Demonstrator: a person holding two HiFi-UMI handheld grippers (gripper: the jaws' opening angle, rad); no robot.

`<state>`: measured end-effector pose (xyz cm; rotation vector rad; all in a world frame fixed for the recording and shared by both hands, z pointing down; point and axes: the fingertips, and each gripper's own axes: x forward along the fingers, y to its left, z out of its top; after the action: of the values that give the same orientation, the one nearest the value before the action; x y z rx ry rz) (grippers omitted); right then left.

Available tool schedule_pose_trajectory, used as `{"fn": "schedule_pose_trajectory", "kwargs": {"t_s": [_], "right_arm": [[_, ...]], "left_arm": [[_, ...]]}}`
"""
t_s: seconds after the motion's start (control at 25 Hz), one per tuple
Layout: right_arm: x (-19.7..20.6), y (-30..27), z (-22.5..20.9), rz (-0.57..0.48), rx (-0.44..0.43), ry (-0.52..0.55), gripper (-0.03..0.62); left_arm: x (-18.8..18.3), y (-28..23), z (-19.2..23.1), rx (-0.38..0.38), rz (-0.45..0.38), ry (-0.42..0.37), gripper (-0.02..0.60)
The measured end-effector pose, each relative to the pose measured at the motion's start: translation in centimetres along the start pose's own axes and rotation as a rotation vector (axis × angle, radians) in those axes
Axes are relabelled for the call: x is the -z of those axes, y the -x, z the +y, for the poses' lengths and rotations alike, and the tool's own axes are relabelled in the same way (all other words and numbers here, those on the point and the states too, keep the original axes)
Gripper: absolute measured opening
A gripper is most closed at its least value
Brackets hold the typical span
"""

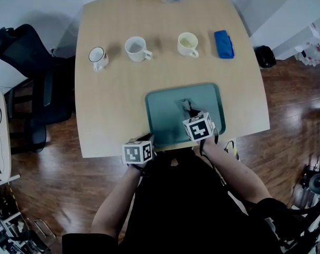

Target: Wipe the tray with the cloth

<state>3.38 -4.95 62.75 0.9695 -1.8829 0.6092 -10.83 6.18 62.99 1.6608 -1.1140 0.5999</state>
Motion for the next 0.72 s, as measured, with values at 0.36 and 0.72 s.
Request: {"fn": "schedule_pose_trajectory", "kwargs": {"t_s": [0.36,0.72], "right_arm": [[-3.5,-1.9,14.1,0.018,-0.213,0.197,0.026],[-3.8,-2.1,14.5,0.006,-0.286,0.161,0.026]], "left_arm": [[-0.1,0.1,-0.1,0.086,0.001,-0.016,0.041],[0.0,-0.1,0.2,0.119,-0.005,-0.003,0.044]]}}
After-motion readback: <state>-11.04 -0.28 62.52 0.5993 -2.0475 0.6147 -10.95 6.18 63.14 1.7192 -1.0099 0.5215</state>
